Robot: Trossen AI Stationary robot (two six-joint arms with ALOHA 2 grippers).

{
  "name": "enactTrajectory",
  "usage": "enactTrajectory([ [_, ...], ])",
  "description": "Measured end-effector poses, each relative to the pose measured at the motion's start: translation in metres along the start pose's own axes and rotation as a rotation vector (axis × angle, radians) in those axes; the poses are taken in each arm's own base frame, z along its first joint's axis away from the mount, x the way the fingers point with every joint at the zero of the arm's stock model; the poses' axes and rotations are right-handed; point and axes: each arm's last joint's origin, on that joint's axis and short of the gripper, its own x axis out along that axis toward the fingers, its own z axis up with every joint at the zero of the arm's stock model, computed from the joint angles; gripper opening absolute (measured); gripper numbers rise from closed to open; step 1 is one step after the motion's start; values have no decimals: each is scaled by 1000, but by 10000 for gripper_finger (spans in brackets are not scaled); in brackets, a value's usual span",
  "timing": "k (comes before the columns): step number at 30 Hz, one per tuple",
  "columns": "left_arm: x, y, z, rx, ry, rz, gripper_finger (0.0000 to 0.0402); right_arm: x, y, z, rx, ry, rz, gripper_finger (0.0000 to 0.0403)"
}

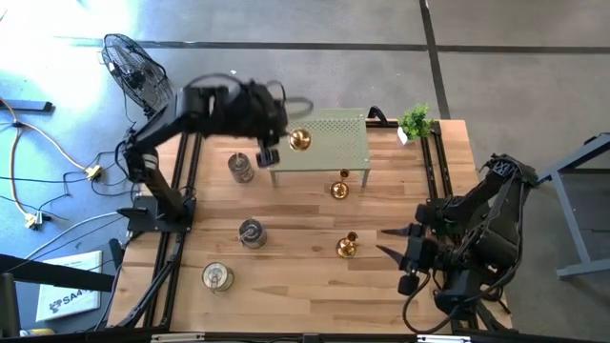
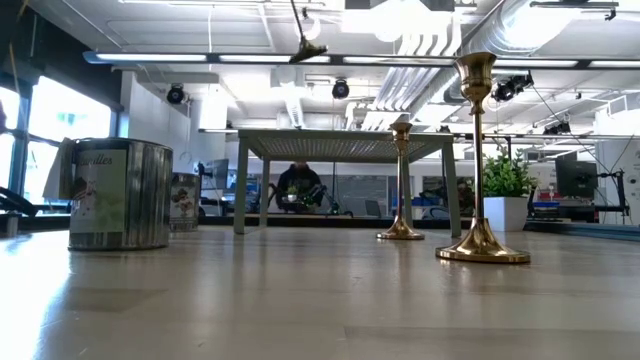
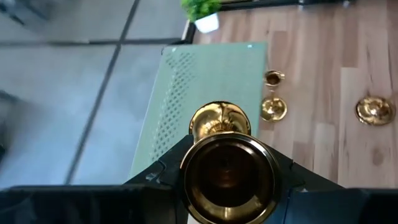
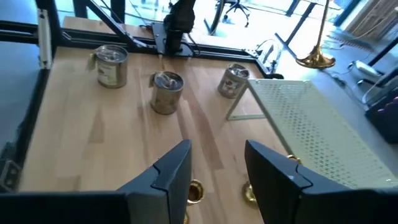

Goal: Pick & Place candle stick holders
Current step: Put the left gold candle holder on the shelf

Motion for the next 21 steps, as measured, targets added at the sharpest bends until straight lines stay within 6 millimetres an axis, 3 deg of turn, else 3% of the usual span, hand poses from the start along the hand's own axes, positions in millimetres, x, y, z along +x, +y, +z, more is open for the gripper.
enactTrajectory([
  [11,21,79,-17,-137,17,18,118,5,1,-7,-44,-21,-53,145],
  [16,46,112,-30,-215,107,75,118,15,4,-23,-111,-62,-142,145],
  [21,78,130,-38,-254,154,13,118,26,4,-30,-133,-54,-183,145],
])
